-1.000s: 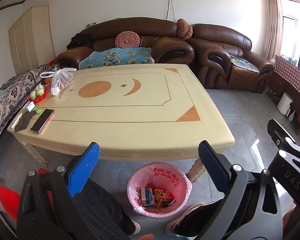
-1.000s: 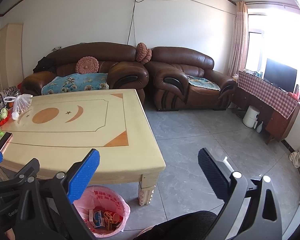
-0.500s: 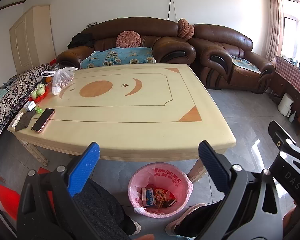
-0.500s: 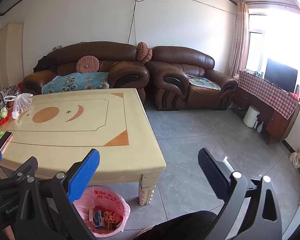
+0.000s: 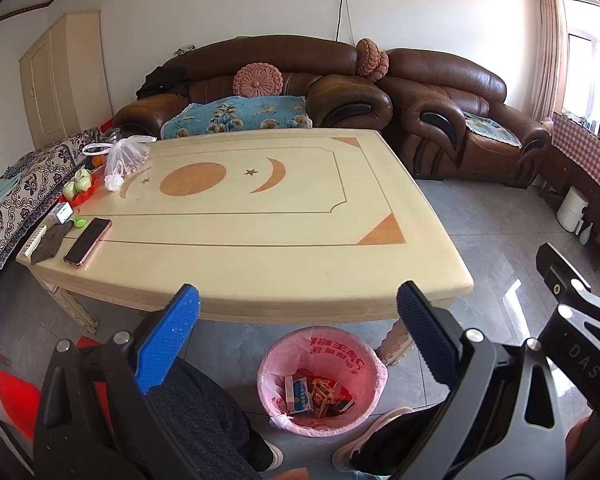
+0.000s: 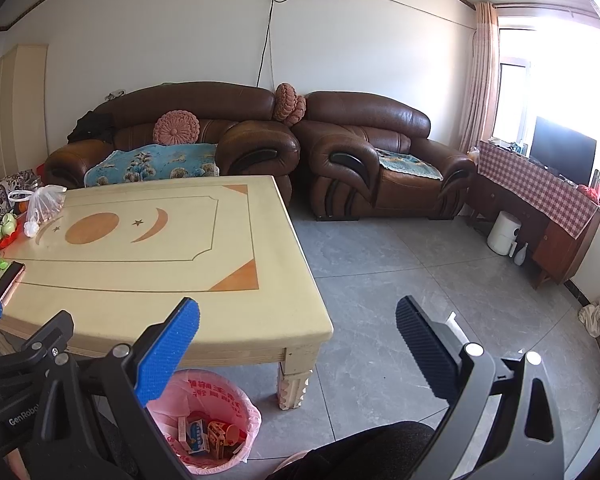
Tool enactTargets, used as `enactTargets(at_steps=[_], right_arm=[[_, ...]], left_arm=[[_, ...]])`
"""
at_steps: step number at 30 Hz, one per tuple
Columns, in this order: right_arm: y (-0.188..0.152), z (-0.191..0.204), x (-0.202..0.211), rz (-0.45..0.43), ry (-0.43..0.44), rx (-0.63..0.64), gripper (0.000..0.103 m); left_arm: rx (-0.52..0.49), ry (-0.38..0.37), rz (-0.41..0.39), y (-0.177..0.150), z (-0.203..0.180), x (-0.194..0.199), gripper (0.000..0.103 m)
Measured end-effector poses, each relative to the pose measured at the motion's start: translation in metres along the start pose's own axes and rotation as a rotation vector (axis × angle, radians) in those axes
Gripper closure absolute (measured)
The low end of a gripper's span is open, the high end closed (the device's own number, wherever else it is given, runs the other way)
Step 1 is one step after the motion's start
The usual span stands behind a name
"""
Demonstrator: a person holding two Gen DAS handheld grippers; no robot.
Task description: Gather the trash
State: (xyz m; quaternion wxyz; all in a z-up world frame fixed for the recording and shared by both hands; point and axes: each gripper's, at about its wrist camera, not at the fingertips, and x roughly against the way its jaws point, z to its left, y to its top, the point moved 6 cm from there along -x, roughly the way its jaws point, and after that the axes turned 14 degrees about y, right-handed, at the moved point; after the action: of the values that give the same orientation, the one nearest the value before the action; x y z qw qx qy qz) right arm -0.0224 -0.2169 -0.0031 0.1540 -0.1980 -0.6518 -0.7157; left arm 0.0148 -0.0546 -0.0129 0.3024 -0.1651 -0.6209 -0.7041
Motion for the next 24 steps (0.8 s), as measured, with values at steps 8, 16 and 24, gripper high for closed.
enactTargets(at_steps=[8, 16, 24], right_arm=[[-0.0011, -0.0001, -0.0006, -0.004, 0.001, 0.004, 0.007], [-0.0017, -0.0042, -0.0017, -0.005, 0.0, 0.001, 0.007], [-0.0001, -0.0093, -0.0013, -0.01, -0.004, -0.003, 0.007]], left_arm=[[-0.003, 0.005, 0.002, 0.0018, 0.0015, -0.002, 0.007], [-0.05, -0.017, -0.004, 0.002, -0.006, 0.0001, 0.006], [-0.019, -0.064, 0.02, -0.0008, -0.0026, -0.0064, 0.006]])
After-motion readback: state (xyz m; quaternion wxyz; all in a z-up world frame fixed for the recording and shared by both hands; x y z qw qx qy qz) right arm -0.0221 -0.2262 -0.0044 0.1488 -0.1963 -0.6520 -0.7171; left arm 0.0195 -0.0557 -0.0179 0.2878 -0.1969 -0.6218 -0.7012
